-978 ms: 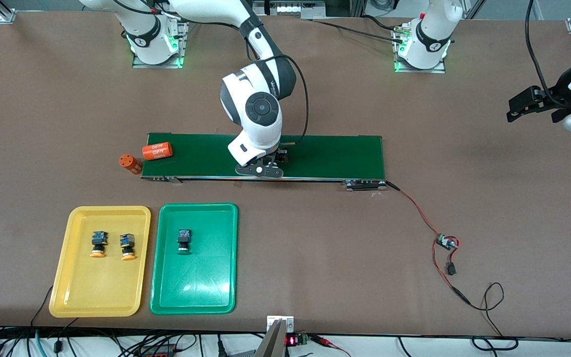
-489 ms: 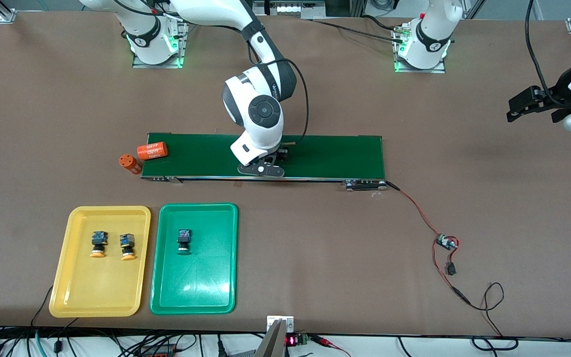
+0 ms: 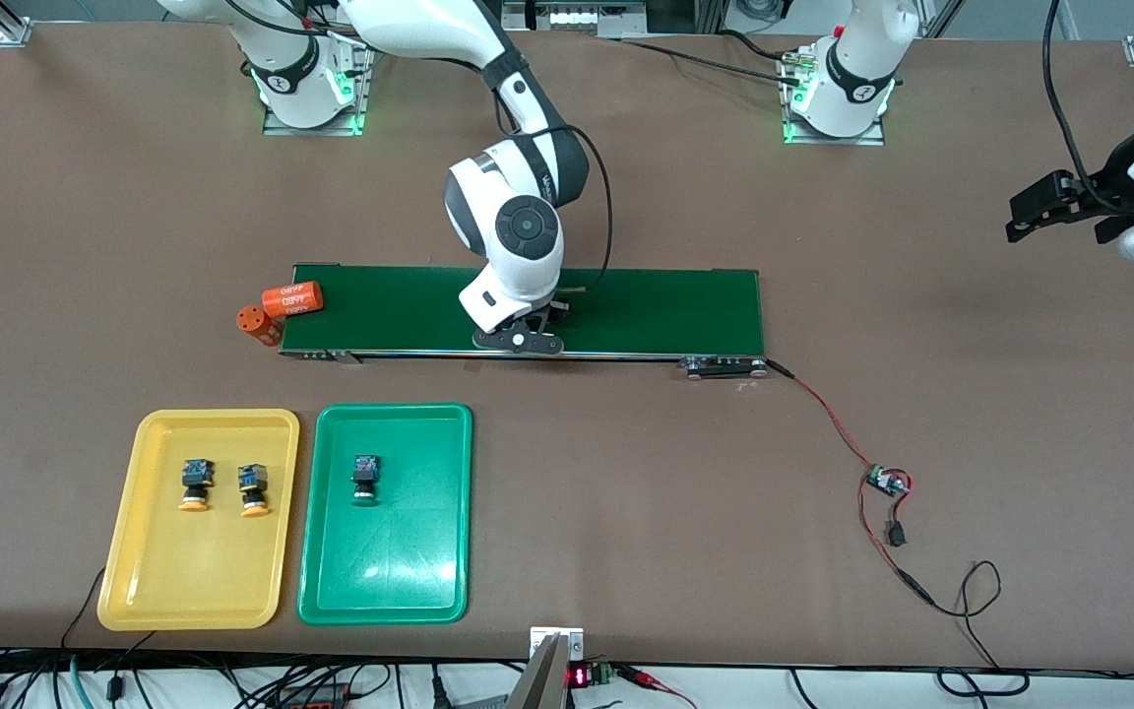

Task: Sort buttons by color to trays

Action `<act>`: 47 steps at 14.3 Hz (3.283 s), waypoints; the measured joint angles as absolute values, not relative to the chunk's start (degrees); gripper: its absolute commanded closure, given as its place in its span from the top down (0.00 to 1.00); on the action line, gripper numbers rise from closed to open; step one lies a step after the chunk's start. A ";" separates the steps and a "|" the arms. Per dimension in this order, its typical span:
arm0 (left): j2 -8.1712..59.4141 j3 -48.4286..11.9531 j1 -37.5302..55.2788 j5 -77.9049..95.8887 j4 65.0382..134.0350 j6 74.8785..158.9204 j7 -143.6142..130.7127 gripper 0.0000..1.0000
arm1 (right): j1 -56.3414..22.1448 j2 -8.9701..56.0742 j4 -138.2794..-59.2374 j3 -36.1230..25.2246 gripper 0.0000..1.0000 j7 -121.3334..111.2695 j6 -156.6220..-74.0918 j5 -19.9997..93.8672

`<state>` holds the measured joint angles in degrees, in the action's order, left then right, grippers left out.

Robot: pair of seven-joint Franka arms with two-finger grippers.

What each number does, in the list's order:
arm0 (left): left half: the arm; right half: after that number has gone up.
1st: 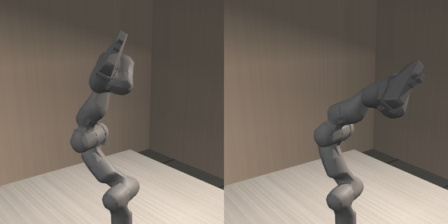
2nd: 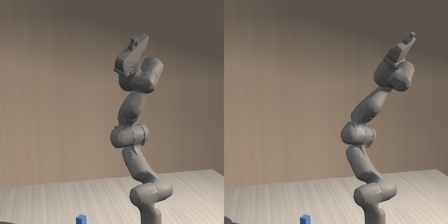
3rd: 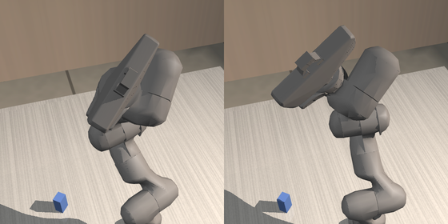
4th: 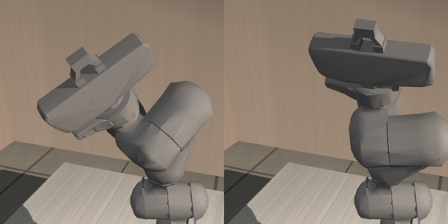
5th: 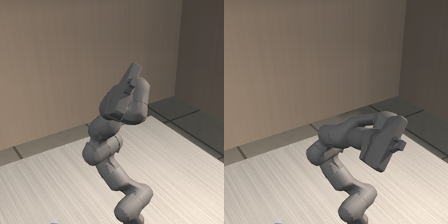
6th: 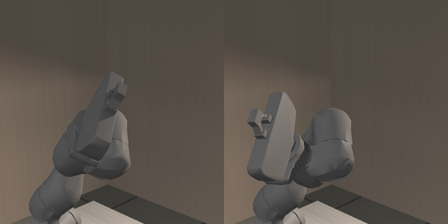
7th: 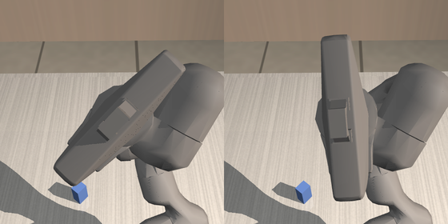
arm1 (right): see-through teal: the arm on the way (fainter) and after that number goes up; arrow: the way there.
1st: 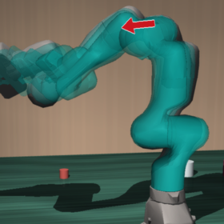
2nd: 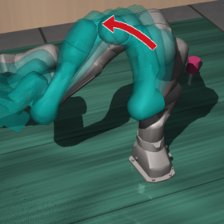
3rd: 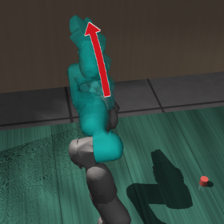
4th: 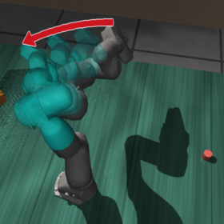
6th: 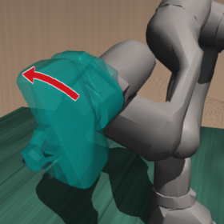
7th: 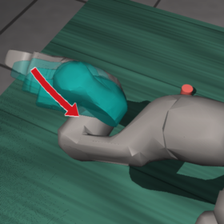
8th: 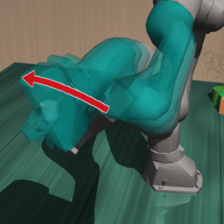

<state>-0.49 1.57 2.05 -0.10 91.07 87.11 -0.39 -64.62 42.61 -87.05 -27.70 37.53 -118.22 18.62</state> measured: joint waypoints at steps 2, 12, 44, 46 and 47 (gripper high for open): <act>-0.49 1.44 2.08 -0.05 91.07 87.01 -0.39 1.00 | -64.61 42.53 -87.11 -27.73 0.25 37.52 -118.49 18.62; -0.49 1.39 2.09 0.00 90.98 86.73 -0.39 1.00 | -50.03 41.10 -79.14 -29.21 0.20 33.11 -118.95 18.60; -0.49 1.25 2.13 0.02 90.22 85.86 -0.39 1.00 | -30.54 30.18 -72.49 -36.93 1.00 -1.53 -99.35 17.94; -0.49 1.25 2.13 0.02 90.22 85.85 -0.39 1.00 | -27.49 28.19 -72.72 -34.11 1.00 -2.59 -96.92 14.73; -0.49 1.25 2.13 0.02 90.22 85.85 -0.39 1.00 | -24.96 26.95 -72.90 -30.24 1.00 -2.59 -96.26 11.43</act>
<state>-0.49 1.25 2.13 0.02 90.22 85.85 -0.39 -24.96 26.95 -72.90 -30.24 -2.59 -96.26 11.43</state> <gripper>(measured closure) 0.000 0.000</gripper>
